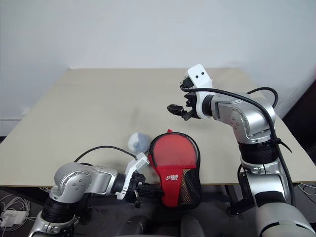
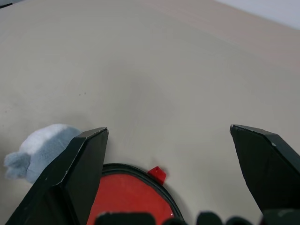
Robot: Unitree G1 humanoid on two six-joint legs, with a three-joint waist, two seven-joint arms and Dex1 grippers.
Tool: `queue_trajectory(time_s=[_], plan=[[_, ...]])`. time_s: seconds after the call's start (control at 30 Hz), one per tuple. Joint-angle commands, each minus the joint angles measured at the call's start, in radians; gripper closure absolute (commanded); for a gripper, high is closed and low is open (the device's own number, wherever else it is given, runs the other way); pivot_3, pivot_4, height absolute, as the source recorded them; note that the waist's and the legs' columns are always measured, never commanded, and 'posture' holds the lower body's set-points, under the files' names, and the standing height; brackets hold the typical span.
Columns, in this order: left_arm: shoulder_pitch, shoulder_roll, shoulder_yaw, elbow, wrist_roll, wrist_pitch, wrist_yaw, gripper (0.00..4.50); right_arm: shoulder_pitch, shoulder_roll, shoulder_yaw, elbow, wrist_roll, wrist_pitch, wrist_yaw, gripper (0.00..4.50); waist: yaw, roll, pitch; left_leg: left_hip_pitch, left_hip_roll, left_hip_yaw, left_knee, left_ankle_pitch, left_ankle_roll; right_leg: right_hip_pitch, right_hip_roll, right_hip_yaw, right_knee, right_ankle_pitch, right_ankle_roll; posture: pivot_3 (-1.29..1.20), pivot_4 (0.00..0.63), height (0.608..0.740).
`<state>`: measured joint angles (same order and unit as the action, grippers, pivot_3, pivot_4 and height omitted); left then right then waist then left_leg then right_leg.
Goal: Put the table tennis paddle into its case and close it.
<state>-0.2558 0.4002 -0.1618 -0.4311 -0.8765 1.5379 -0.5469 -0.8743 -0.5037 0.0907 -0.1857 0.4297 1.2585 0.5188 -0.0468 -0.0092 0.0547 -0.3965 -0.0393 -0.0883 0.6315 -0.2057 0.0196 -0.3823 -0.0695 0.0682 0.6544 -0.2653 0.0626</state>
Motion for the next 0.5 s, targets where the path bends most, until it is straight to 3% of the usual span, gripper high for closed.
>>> queue_trajectory(time_s=[0.03,0.3,0.37,0.5], plan=[[-0.035,0.022,0.024,-0.026,-0.043,0.015,-0.035,2.69,-0.027,0.001,-0.019,-0.018,-0.001,-0.016,-0.007,0.0,0.0,0.0,0.0,0.0,0.0,0.0,0.0,0.0,0.0,0.0,0.0,0.0,0.0,0.0,0.0,0.0,0.0,0.734],[-0.063,0.199,0.114,-0.134,-0.152,0.074,-0.122,0.05,-0.026,-0.012,-0.012,-0.006,0.003,-0.027,0.018,0.0,-0.001,0.0,0.0,-0.001,0.001,0.002,-0.001,0.0,0.0,-0.004,0.0,0.001,0.0,0.0,0.0,0.0,0.0,0.734],[-0.076,0.253,0.119,-0.182,-0.171,0.027,-0.162,0.05,-0.033,-0.023,-0.005,0.01,0.004,-0.038,0.04,0.0,-0.001,0.0,0.0,-0.001,0.001,0.002,-0.001,0.0,0.0,-0.005,0.0,0.001,0.0,0.0,0.0,0.0,0.0,0.734],[-0.131,0.242,0.09,-0.218,-0.116,-0.139,-0.177,0.05,-0.072,-0.033,0.028,0.085,-0.011,-0.087,0.088,0.0,0.0,0.0,0.001,-0.002,0.001,0.002,0.0,0.0,0.0,-0.003,-0.001,0.0,-0.001,0.0,0.0,0.0,0.0,0.734]])
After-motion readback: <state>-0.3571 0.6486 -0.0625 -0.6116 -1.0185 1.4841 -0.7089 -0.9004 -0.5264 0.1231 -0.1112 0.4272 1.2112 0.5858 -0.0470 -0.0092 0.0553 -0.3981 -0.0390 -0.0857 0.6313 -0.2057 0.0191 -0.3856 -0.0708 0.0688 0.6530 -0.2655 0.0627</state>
